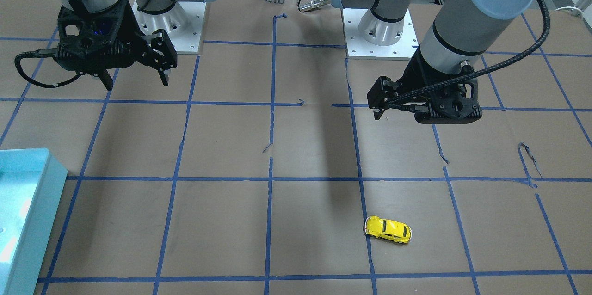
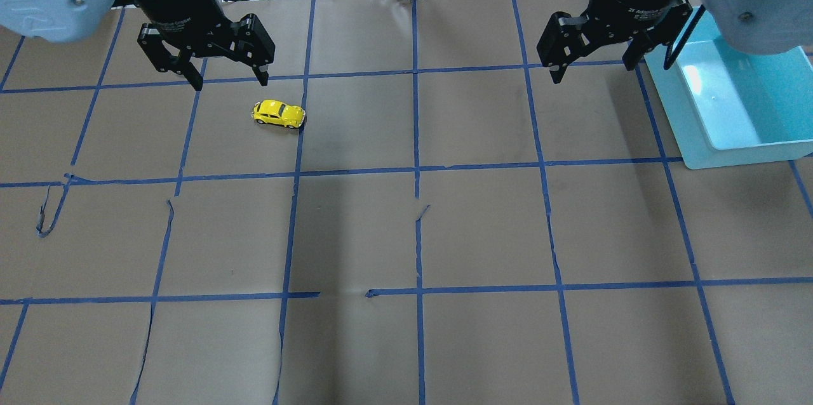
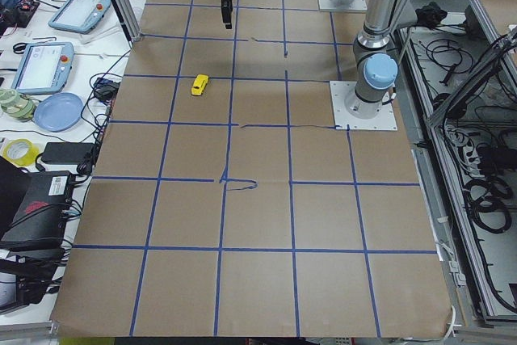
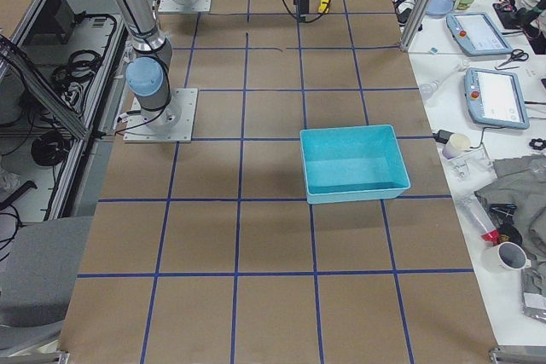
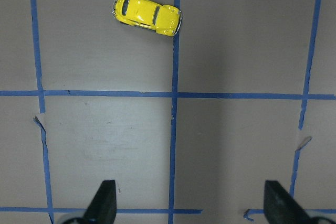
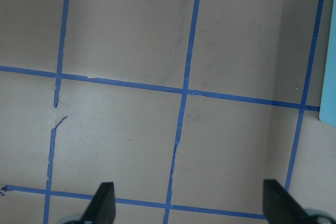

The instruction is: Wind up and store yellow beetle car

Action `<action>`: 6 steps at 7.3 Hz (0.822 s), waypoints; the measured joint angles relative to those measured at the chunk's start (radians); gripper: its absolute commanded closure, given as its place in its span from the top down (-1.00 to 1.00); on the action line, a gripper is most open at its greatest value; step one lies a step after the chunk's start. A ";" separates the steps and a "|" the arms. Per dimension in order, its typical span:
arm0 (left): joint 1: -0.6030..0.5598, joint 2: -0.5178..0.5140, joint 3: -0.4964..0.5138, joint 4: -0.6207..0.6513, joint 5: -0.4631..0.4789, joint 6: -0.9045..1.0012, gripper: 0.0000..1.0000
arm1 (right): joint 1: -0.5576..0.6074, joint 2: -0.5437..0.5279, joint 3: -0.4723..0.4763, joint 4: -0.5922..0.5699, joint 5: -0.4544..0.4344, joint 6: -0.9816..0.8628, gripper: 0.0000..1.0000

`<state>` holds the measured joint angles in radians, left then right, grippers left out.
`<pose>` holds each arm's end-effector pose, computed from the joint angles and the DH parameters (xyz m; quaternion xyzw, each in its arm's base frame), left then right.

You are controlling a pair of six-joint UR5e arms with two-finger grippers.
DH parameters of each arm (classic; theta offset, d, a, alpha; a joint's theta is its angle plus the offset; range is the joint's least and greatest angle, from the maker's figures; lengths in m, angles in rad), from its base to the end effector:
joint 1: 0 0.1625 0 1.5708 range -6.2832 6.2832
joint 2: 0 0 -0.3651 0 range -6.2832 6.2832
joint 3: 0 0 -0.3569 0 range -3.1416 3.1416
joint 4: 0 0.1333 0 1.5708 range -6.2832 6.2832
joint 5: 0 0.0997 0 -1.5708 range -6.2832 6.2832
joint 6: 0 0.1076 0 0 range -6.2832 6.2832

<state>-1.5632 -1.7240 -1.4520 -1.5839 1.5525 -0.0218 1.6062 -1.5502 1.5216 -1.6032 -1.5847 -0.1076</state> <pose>-0.1314 -0.5079 0.3988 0.0149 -0.9996 -0.0238 0.0090 0.1484 -0.4654 0.4364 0.0712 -0.9970 0.0302 0.0080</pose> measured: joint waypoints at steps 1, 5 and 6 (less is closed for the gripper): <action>0.000 0.002 -0.007 0.003 -0.001 -0.003 1.00 | 0.001 0.000 0.000 0.000 0.000 0.000 1.00; 0.000 0.007 -0.022 0.006 -0.003 -0.011 1.00 | 0.003 0.001 0.003 0.001 0.000 0.000 1.00; -0.001 0.006 -0.022 0.006 -0.004 -0.011 1.00 | 0.004 0.001 0.006 0.000 0.000 0.000 1.00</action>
